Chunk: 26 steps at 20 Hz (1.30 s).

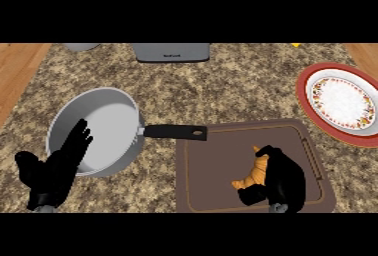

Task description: Pick the croissant from the tray and place it in the plate

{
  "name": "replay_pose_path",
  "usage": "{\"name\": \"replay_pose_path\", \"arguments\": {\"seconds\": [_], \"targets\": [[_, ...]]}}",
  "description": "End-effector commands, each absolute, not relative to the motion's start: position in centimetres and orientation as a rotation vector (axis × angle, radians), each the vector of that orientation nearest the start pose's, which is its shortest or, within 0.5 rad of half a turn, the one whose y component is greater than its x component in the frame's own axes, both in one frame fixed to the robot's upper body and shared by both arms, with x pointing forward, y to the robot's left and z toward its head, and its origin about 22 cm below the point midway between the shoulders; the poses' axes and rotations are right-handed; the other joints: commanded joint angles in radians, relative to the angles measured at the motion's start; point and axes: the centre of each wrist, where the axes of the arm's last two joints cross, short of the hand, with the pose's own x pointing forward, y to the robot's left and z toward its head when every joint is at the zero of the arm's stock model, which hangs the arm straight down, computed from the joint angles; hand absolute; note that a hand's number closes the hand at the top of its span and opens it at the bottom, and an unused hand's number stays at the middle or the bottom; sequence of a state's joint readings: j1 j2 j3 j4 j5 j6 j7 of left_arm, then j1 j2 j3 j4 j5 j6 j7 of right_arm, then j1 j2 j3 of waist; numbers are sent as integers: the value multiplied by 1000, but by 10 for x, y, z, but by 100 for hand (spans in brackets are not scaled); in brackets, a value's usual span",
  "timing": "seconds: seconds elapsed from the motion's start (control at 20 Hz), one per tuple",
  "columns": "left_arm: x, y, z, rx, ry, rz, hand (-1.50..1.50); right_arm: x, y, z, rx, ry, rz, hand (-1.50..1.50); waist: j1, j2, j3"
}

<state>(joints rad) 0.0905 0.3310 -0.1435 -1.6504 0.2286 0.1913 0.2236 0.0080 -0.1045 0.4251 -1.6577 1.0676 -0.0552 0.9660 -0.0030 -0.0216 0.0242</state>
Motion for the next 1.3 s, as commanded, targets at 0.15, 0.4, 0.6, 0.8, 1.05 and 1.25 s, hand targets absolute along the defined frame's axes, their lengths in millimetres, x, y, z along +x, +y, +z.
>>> {"name": "replay_pose_path", "arguments": {"seconds": [0.15, 0.4, 0.6, 0.8, 1.05, 1.25], "targets": [[217, 248, -5, -3, -1241, -46, 0, 302, -140, 46, -1197, -791, 344, 150, 43, 50, -27], [221, 247, 6, -5, -1251, -75, 0, 349, -154, 91, -1400, -910, 144, 150, 79, 70, -27], [222, 238, 8, -42, -1246, -74, 0, 376, -159, 121, -1543, -950, 6, 150, 91, 75, -28], [227, 240, 15, -45, -1258, -74, 0, 394, -160, 143, -1620, -973, -165, 150, 91, 73, -27], [225, 245, 10, -21, -1239, -58, 0, 403, -186, 142, -1669, -952, -362, 150, 74, 71, -24], [225, 239, 11, -22, -1232, -54, 0, 402, -197, 135, -1661, -1029, -507, 150, 53, 64, -22]]}}
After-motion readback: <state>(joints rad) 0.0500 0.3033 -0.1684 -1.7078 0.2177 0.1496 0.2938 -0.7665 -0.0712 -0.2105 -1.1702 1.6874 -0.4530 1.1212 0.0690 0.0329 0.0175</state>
